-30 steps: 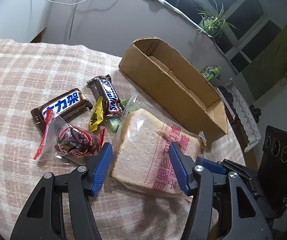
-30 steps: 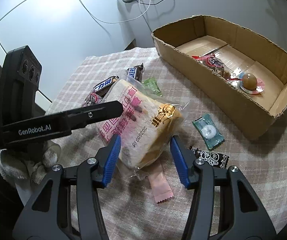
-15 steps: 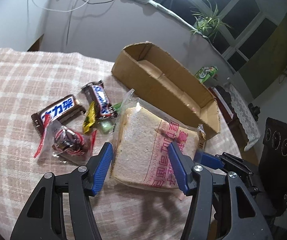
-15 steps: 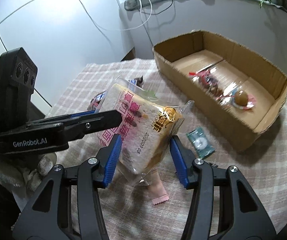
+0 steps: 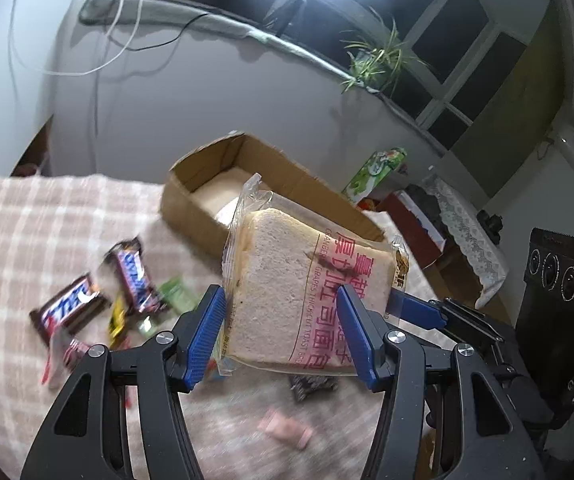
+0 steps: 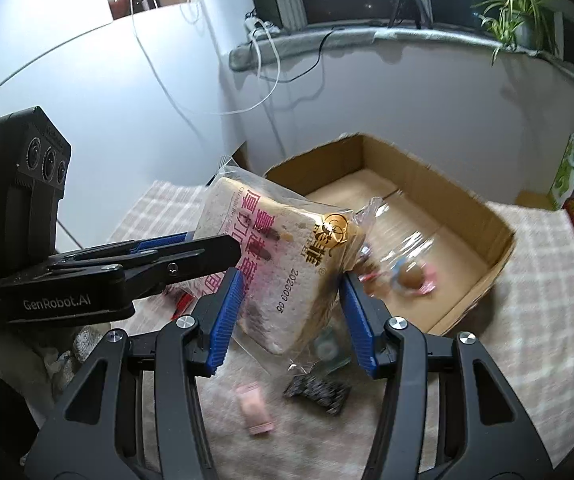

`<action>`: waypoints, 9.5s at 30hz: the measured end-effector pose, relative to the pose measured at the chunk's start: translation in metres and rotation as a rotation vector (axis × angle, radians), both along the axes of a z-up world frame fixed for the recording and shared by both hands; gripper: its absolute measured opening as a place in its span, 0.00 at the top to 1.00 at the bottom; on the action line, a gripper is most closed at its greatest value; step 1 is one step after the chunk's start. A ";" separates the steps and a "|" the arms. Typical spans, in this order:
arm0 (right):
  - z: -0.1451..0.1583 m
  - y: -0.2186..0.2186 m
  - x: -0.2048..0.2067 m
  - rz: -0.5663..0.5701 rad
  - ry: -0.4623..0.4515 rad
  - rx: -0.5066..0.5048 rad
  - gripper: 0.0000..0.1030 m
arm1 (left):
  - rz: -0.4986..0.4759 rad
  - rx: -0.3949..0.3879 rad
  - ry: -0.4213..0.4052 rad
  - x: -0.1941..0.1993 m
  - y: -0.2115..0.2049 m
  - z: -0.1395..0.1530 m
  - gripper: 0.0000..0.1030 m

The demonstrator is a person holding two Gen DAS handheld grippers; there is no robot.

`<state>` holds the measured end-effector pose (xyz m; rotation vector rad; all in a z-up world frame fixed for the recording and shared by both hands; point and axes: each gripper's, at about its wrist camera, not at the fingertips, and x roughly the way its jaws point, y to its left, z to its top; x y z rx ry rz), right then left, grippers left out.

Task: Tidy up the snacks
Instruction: 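Grasp the bread loaf with both grippers and lift it toward the box, then lower the bread loaf into the box and open both grippers, then grasp the black candy packet with the right gripper while the left grasps the green jelly cup, then carry the black packet into the box and open the right gripper while the left drops the green cup there, then move both grippers back toward the remaining snacks on the tablecloth, then grasp the pink candy with the right gripper while the left grasps the red chocolate bag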

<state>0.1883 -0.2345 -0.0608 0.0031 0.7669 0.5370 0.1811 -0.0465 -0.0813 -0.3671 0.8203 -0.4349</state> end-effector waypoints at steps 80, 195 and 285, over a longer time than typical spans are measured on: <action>-0.066 -0.031 -0.040 0.021 0.083 -0.150 0.28 | 0.141 0.120 0.033 -0.044 0.052 -0.017 0.46; -0.011 -0.019 0.143 -0.096 -0.008 -0.099 0.45 | 0.062 0.267 0.001 0.092 -0.039 -0.031 0.55; -0.108 0.048 -0.058 0.220 0.106 -0.301 0.79 | 0.279 0.402 0.068 -0.032 0.055 -0.072 0.45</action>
